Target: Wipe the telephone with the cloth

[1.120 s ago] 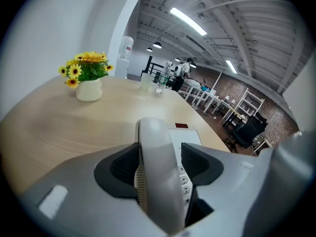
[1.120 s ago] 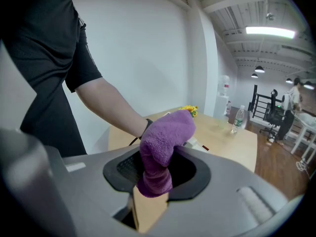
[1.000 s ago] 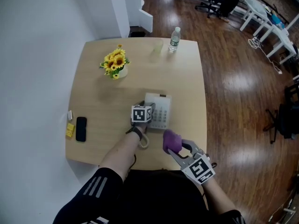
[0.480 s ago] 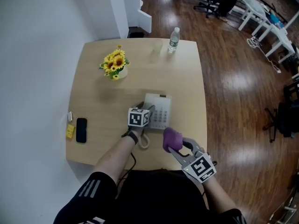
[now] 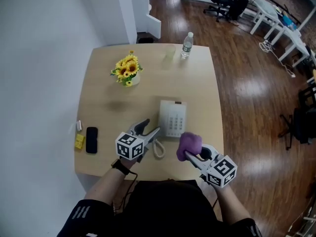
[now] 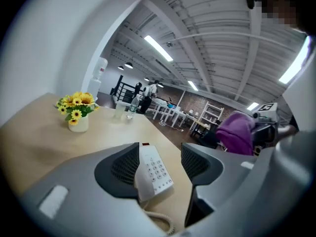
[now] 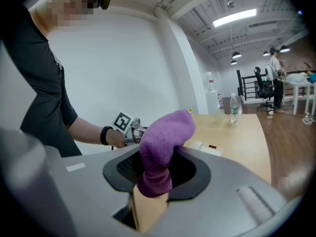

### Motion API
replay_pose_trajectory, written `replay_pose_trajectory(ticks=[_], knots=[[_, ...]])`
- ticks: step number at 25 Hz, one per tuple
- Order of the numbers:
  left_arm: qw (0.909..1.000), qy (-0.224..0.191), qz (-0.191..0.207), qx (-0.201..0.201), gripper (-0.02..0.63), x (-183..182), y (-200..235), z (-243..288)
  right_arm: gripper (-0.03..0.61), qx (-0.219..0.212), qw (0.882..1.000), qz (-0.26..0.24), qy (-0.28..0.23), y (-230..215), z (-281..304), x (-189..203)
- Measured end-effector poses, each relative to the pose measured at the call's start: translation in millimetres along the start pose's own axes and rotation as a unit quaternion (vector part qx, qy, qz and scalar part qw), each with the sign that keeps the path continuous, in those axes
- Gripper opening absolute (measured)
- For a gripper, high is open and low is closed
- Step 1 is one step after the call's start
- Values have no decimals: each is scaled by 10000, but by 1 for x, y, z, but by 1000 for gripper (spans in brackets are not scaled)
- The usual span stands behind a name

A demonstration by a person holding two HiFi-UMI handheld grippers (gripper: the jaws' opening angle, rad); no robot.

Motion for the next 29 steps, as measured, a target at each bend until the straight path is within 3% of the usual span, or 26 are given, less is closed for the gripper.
replay_pose_trajectory(ticks=[5,10,16,18,22,29], knots=[[9952,-2,487,854,258,1,-37,-45,130,-21,9999,51,-86,16,3,1],[9948,-475,310,840,241,-7,-54,-80,130,-255,9996,-98,94,36,-3,9],[9956,-639,231,640,241,7,-92,-94,130,-459,9983,-369,34,51,-33,13],[9956,-575,392,631,242,14,-112,-93,130,-449,9985,-322,-15,50,-49,20],[9909,-176,1129,707,242,36,-155,-94,130,-394,9992,-53,-45,50,-82,47],[9921,-305,1091,540,244,49,-206,-108,130,-294,9989,269,-251,51,-142,72]])
Point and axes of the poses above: the fingertips, and each gripper's own axes: z forward along the fingers, y to its left, x out of its underside, the point moved 4 cm from there along -z, backward along the fingers, and after that the axes turned 3 degrees about -y, right-handed, at the moved point
